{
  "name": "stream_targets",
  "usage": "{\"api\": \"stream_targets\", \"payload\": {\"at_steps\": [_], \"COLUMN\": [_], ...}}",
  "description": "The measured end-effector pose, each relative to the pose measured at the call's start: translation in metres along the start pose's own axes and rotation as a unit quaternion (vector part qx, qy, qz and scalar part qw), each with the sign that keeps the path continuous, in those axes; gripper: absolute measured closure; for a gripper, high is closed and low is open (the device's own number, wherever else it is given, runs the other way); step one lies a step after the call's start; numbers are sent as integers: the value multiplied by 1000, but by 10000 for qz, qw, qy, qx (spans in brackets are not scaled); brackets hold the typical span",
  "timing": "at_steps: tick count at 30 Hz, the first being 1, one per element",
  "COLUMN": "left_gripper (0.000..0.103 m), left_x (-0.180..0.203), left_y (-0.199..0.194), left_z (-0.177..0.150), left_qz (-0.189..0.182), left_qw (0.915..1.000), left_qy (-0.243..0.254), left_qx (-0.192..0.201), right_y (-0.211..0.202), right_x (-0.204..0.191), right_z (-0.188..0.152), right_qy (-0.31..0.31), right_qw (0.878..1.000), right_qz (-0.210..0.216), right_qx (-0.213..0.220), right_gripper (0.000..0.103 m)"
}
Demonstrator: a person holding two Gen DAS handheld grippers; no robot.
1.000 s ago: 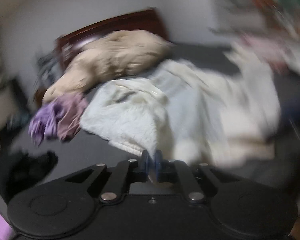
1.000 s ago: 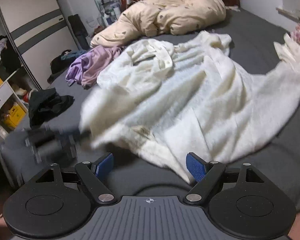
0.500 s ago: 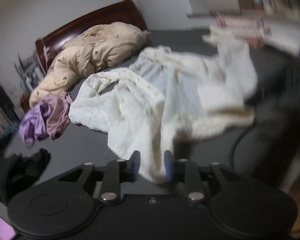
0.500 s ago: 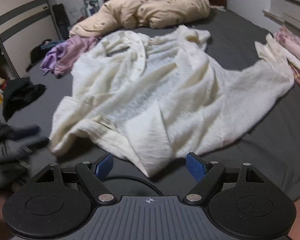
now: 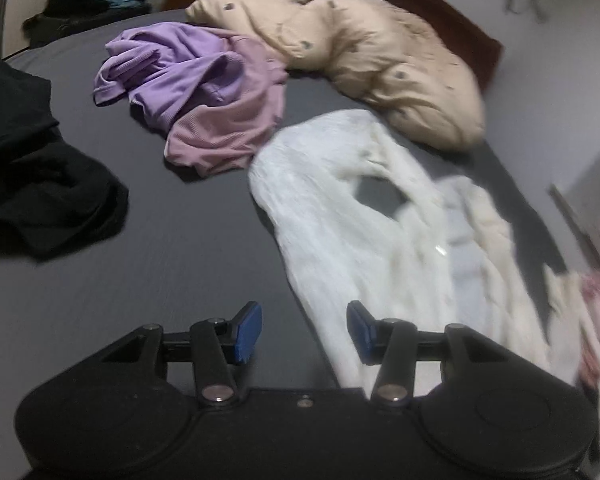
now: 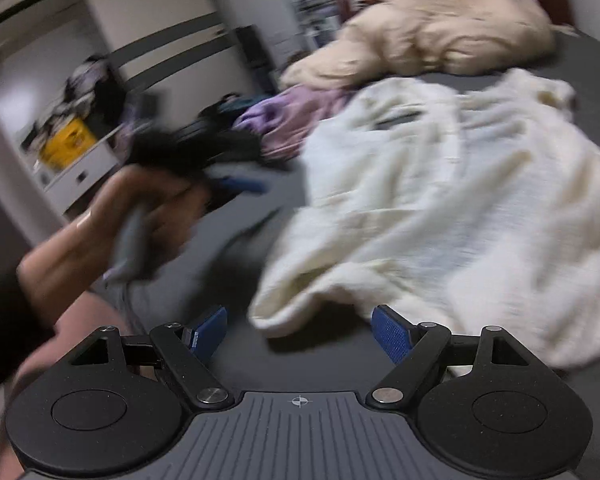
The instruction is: Fold clothes
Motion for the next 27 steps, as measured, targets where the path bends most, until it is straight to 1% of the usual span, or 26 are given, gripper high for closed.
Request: {"api": "stream_targets", "payload": {"at_steps": [1, 2, 4, 5, 7, 9, 10, 11, 13, 14, 16, 18, 19, 21, 24, 25, 27], "left_gripper": [64, 70, 72, 72, 73, 86, 91, 98, 99, 99, 100, 100, 100, 99, 99, 99, 99], "left_x": [0, -1, -1, 0, 1, 1, 0, -1, -2, -2, 1, 7, 9, 13, 18, 19, 19], "left_y": [11, 21, 40, 46, 52, 57, 59, 62, 63, 62, 54, 44, 40, 33, 27, 26, 24], "left_z": [4, 6, 8, 7, 5, 5, 6, 6, 7, 7, 9, 10, 12, 14, 19, 21, 23], "left_qz": [-45, -110, -122, -98, -126, -203, -231, -253, -249, -228, -119, -5, -14, -38, -3, 2, 17], "left_qw": [9999, 9997, 9991, 9991, 9995, 9992, 9990, 9987, 9985, 9987, 9994, 9997, 9998, 9997, 9994, 9994, 9994], "left_qy": [-64, -126, -238, -229, -194, -298, -361, -421, -460, -453, -325, -129, -63, 72, 228, 223, 181], "left_qx": [-78, -163, -332, -337, -210, -161, -159, -155, -133, -97, 63, 203, 212, 224, 251, 267, 291], "right_y": [8, 17, 33, 40, 54, 71, 79, 85, 90, 88, 84, 75, 72, 65, 60, 57, 49], "right_x": [-8, -17, -33, -40, -49, -54, -54, -53, -49, -48, -46, -45, -47, -53, -68, -73, -79], "right_z": [-1, -2, -3, -3, -3, -6, -8, -10, -13, -15, -16, -15, -14, -15, -19, -19, -15], "right_qy": [-188, -473, -1000, -1183, -1444, -1725, -1824, -1853, -1818, -1864, -1983, -2107, -2252, -2571, -2973, -2951, -2778], "right_qw": [9998, 9987, 9937, 9912, 9866, 9790, 9756, 9739, 9737, 9724, 9687, 9646, 9615, 9540, 9407, 9421, 9495], "right_qz": [-50, -191, -504, -597, -760, -1076, -1207, -1282, -1341, -1383, -1495, -1580, -1563, -1533, -1631, -1590, -1453], "right_qx": [25, 60, 89, 81, 10, -141, -206, -278, -299, -219, -23, 153, 172, 150, 81, 96, 163], "right_gripper": [23, 23, 23, 23, 23, 23, 31, 43, 53, 63, 71, 70, 70, 69, 68, 67, 52]}}
Point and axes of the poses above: each gripper's, at about its wrist camera, not at the fingertips, and y roughly the way its jaws point, x to its right, z to its top, the point moved 1 cm from there along y, roughly the way its jaws point, and after that the axes turned 5 degrees about -z, right-handed, at the moved point
